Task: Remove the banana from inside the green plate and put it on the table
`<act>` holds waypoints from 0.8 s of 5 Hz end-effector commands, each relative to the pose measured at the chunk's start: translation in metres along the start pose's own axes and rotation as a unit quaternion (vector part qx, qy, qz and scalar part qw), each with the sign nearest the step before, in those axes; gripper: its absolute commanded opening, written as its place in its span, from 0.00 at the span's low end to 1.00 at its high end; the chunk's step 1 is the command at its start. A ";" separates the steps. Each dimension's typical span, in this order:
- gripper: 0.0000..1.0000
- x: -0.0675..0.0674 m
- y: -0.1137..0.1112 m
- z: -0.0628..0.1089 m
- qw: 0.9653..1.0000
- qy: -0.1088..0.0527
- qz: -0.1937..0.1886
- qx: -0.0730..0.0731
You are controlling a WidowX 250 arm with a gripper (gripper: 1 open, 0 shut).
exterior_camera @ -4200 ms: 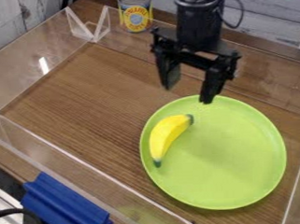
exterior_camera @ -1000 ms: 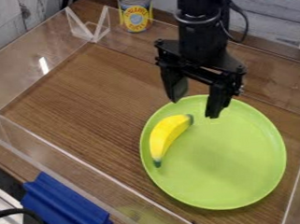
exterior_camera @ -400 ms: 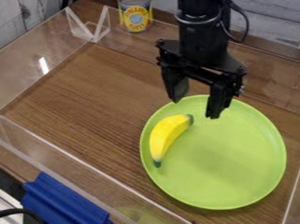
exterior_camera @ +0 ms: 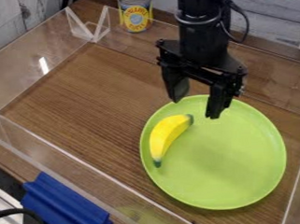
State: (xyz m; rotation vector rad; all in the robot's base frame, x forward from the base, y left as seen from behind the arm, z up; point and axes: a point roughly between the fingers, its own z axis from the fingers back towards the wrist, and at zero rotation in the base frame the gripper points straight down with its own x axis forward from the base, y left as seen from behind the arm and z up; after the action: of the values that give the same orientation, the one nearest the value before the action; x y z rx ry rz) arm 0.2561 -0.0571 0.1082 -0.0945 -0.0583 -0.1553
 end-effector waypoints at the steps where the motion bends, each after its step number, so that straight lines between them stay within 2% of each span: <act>1: 1.00 0.005 0.000 0.008 1.000 -0.016 -0.002 -0.001; 4: 1.00 0.007 0.000 0.009 1.000 -0.017 -0.006 -0.001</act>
State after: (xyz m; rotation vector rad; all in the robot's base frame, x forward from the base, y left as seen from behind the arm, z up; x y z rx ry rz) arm 0.2554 -0.0570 0.1081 -0.0941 -0.0539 -0.1601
